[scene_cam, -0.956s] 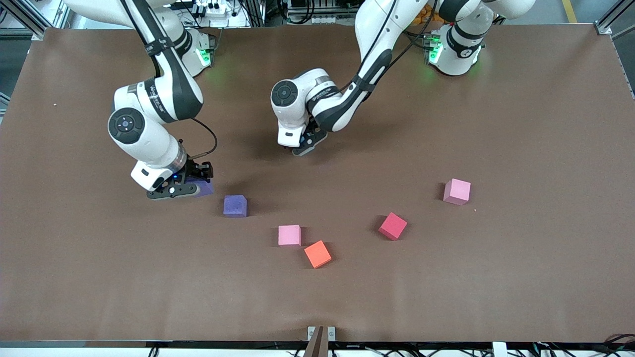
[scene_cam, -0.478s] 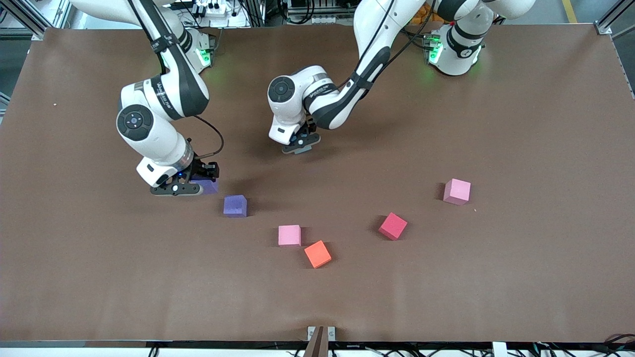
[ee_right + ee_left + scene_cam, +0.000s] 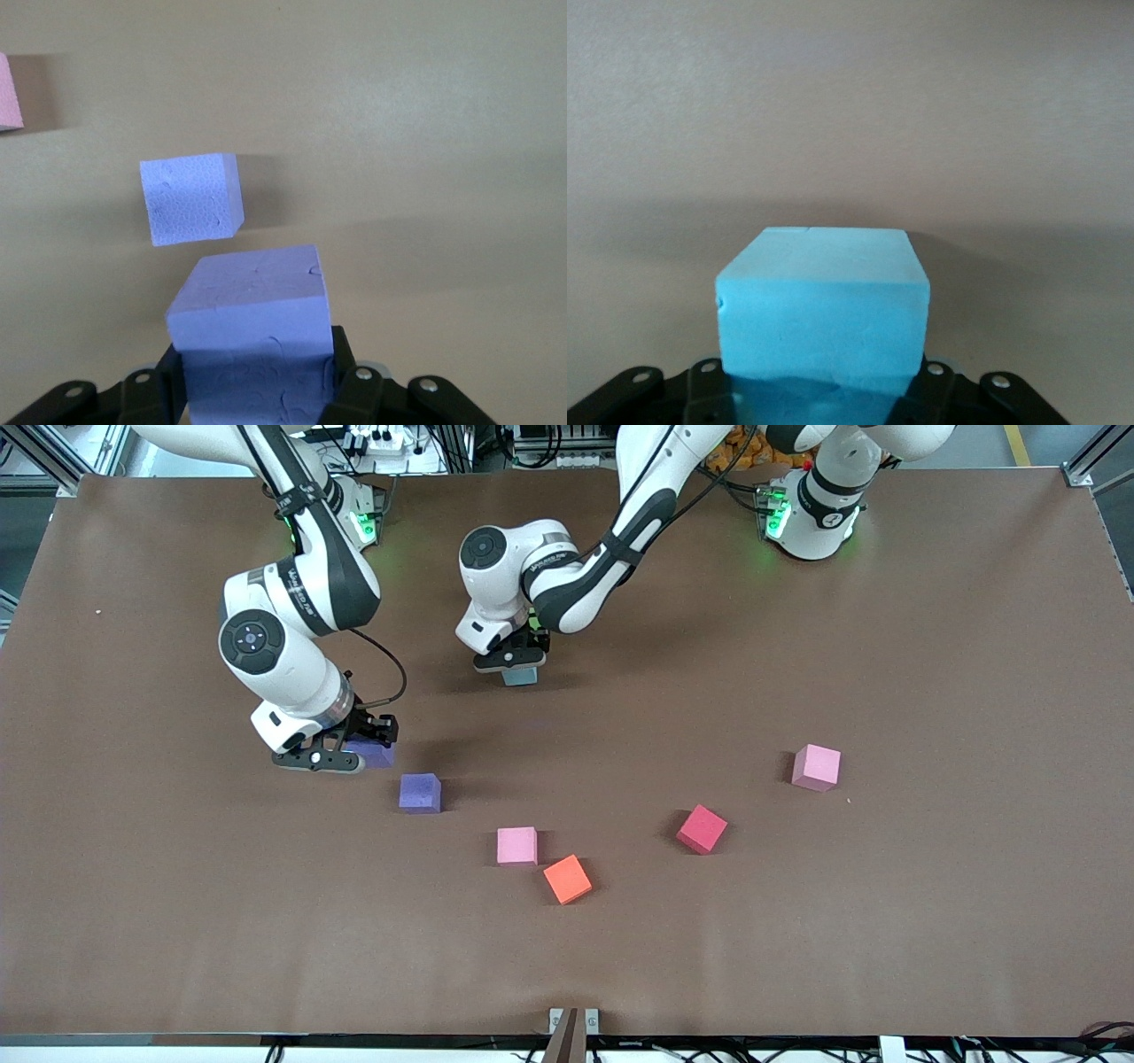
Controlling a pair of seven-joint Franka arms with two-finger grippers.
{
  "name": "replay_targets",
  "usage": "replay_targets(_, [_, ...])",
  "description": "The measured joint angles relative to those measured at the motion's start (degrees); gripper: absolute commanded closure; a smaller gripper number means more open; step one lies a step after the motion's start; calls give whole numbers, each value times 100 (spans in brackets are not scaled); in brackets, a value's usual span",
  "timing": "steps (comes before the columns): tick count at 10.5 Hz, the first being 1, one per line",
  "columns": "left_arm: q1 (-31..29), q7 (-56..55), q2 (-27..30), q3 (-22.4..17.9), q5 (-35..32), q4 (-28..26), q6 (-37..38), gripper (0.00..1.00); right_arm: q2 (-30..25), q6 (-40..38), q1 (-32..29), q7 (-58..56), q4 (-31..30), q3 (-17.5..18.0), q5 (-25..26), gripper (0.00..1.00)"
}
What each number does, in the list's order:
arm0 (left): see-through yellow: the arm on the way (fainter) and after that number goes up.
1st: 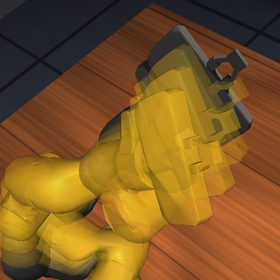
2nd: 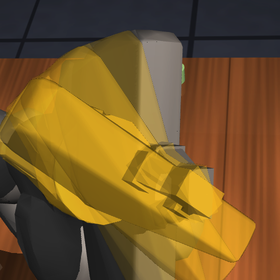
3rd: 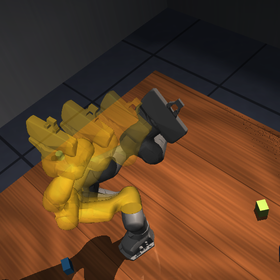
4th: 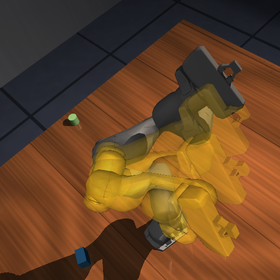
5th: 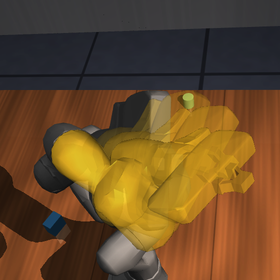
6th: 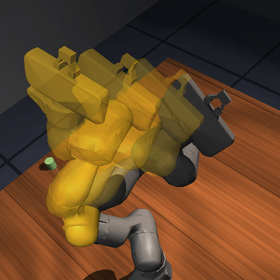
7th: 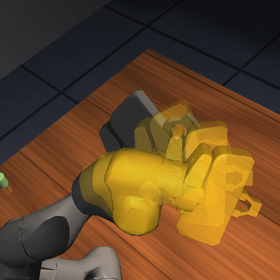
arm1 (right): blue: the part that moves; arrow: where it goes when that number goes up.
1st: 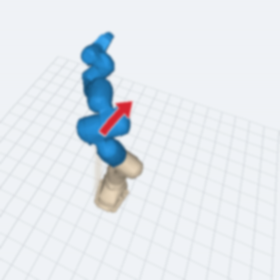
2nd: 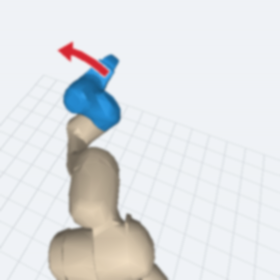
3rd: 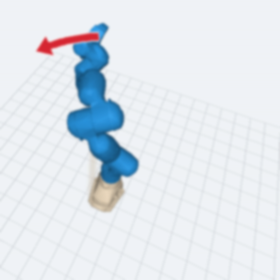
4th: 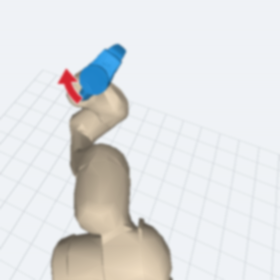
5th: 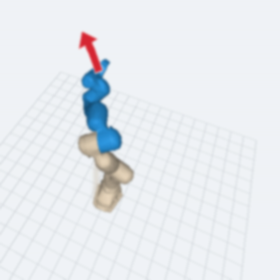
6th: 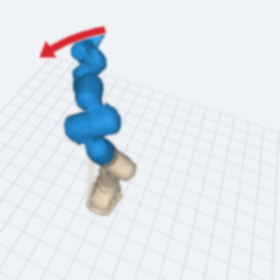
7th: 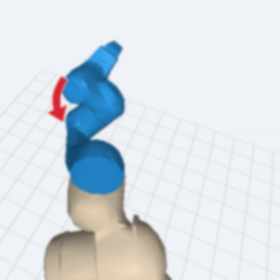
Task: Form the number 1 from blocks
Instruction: 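Place the cyan cube against the green cube with the left gripper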
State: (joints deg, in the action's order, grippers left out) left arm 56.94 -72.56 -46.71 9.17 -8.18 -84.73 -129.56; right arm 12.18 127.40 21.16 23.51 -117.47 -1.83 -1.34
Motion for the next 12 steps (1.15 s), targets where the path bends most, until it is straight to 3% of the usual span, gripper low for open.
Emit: replay_targets(12, [-163,1009,40,123,422,-269,-3,100,-3,-22,195,17,0,13,0,36])
